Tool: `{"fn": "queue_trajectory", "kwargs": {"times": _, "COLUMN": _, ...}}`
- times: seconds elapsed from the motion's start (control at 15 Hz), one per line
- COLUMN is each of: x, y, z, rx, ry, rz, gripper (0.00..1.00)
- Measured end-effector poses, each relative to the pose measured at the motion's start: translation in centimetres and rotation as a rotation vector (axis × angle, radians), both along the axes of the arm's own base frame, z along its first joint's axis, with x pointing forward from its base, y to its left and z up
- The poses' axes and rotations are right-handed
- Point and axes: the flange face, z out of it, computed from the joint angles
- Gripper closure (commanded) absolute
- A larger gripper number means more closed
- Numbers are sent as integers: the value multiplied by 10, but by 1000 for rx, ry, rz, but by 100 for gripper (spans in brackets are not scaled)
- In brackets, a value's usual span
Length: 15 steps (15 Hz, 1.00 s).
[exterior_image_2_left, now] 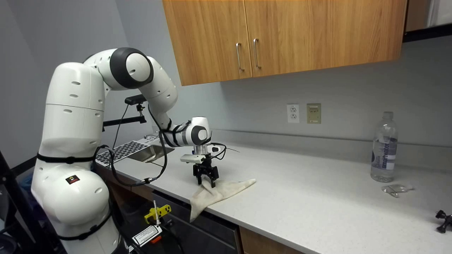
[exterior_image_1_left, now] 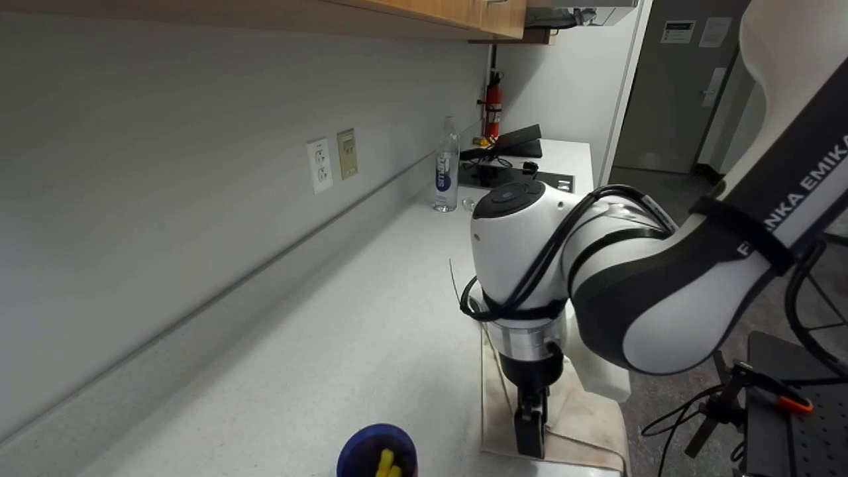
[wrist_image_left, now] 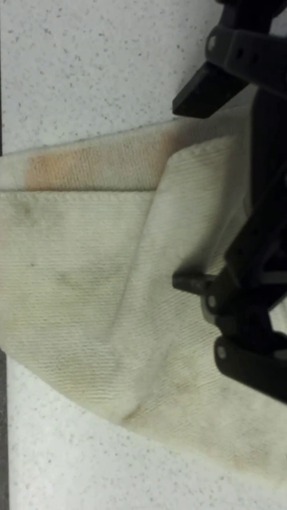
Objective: Unfold the towel
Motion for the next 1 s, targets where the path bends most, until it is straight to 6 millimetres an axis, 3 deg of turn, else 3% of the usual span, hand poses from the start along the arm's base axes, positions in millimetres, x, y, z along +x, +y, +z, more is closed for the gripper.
{"fn": "queue_trajectory", "kwargs": {"times": 0.6, "x": 11, "y": 3, "z": 5, "rx": -87, "ry": -81, "rz": 117, "gripper": 96}}
{"fn": "queue_trajectory", "kwargs": {"times": 0.67, "x": 13, "y": 3, "z": 6, "rx": -89, "ry": -86, "rz": 113, "gripper": 54}}
{"fn": "queue_trajectory", "kwargs": {"times": 0.8, "x": 16, "y": 1, "z": 8, "rx": -94, "ry": -97, "rz": 102, "gripper": 58}}
{"fn": "queue_trajectory", "kwargs": {"times": 1.0, "x": 18, "y": 0, "z": 9, "rx": -98, "ry": -103, "rz": 79, "gripper": 35}}
